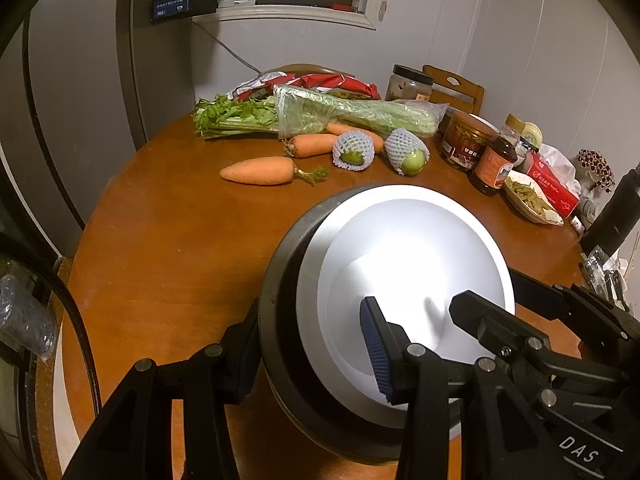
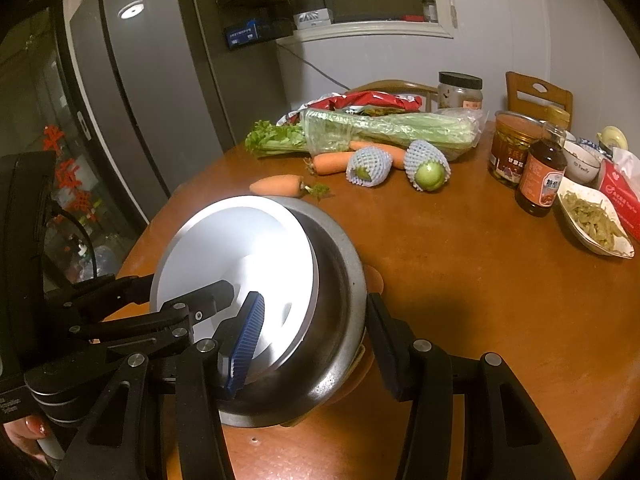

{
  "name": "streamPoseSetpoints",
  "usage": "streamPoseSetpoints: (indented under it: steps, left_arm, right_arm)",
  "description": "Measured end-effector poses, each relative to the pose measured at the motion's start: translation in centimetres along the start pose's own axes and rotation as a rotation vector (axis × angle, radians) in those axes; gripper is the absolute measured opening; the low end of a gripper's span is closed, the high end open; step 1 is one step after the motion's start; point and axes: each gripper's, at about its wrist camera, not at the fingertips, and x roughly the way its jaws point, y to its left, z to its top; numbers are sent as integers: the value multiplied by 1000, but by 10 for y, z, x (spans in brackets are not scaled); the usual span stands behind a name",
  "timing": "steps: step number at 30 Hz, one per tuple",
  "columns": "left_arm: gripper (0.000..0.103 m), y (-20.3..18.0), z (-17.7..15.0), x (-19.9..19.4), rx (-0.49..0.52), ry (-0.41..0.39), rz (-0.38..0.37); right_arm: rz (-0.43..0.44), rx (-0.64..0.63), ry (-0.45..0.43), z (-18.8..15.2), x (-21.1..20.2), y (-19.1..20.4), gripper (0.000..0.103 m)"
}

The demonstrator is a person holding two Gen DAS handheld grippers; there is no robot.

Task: Organize plates and bowls
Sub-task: 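Carry the steel bowl with both grippers and lower it onto the grey pan stack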

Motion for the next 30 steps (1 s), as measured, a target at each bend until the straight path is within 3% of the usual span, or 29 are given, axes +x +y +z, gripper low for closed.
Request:
streamPoseSetpoints:
  steps: [30]
  left_arm:
    - [47, 0, -2, 5, -10, 4, -3]
  right_arm:
    - [-5, 20, 6, -5, 1, -4, 55]
